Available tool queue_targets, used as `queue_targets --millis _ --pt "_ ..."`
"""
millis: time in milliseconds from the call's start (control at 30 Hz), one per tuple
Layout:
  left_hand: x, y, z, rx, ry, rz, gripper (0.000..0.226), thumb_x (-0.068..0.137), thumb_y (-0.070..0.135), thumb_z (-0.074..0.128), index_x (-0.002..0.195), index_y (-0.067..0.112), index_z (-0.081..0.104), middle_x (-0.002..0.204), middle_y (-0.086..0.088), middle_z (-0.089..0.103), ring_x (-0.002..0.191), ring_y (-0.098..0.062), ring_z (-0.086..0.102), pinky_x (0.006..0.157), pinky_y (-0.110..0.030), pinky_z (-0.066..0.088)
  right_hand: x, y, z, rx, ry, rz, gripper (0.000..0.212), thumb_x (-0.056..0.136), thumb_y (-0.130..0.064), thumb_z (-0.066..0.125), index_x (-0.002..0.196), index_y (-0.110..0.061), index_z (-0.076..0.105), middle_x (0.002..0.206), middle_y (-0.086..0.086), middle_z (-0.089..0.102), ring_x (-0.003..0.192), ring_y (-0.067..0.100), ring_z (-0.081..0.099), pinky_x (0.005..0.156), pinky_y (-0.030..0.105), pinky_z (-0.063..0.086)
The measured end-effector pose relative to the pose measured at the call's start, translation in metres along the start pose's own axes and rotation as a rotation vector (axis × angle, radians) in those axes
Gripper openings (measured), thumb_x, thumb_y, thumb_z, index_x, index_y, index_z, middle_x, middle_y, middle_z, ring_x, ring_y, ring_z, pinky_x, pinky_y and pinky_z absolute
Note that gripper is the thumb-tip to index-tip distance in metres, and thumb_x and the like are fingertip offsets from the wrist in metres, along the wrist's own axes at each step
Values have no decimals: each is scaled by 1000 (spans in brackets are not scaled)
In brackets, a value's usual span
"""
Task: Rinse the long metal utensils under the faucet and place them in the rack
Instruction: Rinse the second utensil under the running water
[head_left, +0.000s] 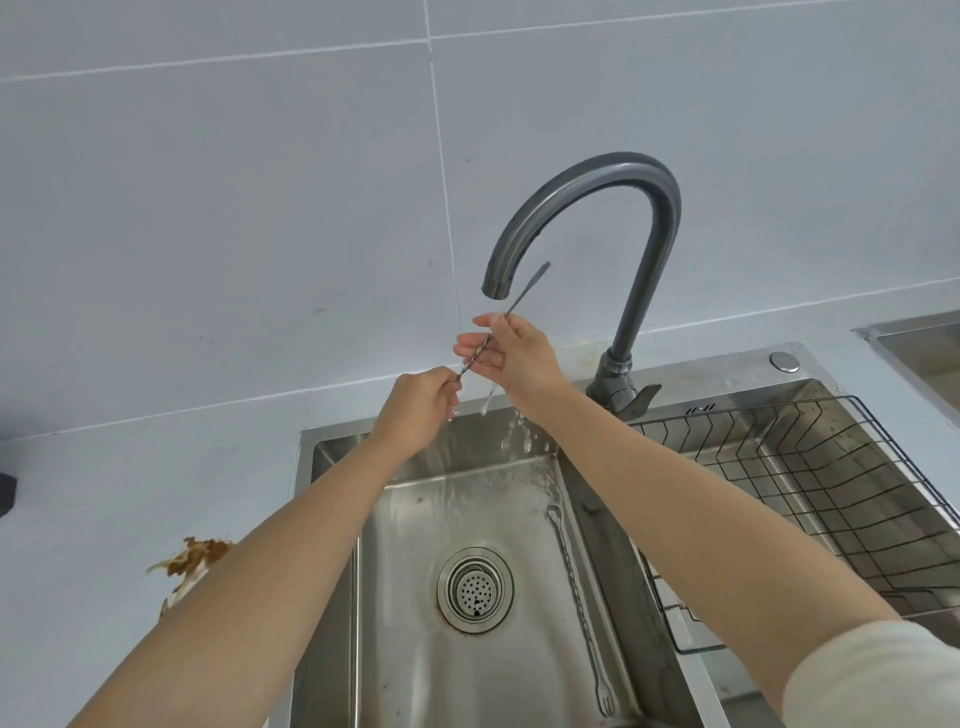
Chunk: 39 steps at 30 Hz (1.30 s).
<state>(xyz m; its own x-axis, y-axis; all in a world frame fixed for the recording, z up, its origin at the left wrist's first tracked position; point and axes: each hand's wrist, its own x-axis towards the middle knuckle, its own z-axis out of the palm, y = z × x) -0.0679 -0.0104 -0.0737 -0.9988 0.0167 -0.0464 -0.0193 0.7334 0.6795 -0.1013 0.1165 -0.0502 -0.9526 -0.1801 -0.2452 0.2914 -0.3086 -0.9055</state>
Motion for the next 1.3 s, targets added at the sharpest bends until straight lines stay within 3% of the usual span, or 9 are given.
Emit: queue_targets --millis 100,233,467,633,767,900,1033,1167,1300 --pt "5 9 4 -56 29 9 22 93 2 43 95 -7 63 80 -11 61 59 -18 57 63 -18 45 -1 3 -5 -45 -22 3 20 100 -10 36 91 -10 54 82 6 62 78 16 63 85 29 51" --pt "17 20 10 -134 65 7 17 90 3 51 88 -7 65 73 -11 62 55 -12 57 74 -33 52 2 -4 -12 -10 21 -16 12 96 0 40 103 -3 49 82 7 60 76 16 62 79 26 53" --pt "41 44 9 -367 75 -33 14 86 5 61 91 -5 69 60 1 60 36 7 56 47 -7 47 13 -31 -25 79 114 -79 20 95 3 40 80 -8 46 80 12 60 71 19 64 75 30 55" --pt "50 57 8 -425 -10 -41 20 88 0 55 105 -8 64 76 -10 64 40 6 60 51 -9 50 16 -44 -32 63 138 -120 20 97 -1 39 84 -9 52 79 10 61 68 17 65 67 25 57" --pt "47 58 8 -422 -115 -72 21 90 -4 49 109 -7 60 84 -13 62 41 6 61 52 -9 50 17 -50 -34 51 153 -118 17 98 -1 36 103 -5 51 79 9 60 67 17 64 67 22 56" --pt "41 58 3 -449 -134 -70 10 88 -4 53 92 2 61 68 -4 60 38 3 60 47 -11 49 15 -49 -28 95 132 -97 20 99 -2 32 110 -6 48 79 9 60 59 13 65 62 21 56" --pt "36 53 0 -462 -66 -87 28 84 -7 57 66 14 57 64 -4 60 35 1 58 44 -15 48 11 -41 -18 84 111 -91 11 99 -6 36 98 -7 47 77 7 59 62 15 63 62 24 55" --pt "25 43 1 -469 -41 -114 26 81 -11 59 66 11 58 63 -6 60 32 -1 57 39 -13 48 6 -27 -13 68 94 -54 17 98 -11 41 82 -13 44 77 9 60 67 18 65 63 27 55" --pt "16 38 5 -473 -24 -139 30 83 -8 58 62 13 56 60 -9 56 30 -2 55 38 -15 48 -2 -15 -13 52 73 -42 10 96 -2 41 96 -9 47 79 10 59 68 18 62 67 26 54"
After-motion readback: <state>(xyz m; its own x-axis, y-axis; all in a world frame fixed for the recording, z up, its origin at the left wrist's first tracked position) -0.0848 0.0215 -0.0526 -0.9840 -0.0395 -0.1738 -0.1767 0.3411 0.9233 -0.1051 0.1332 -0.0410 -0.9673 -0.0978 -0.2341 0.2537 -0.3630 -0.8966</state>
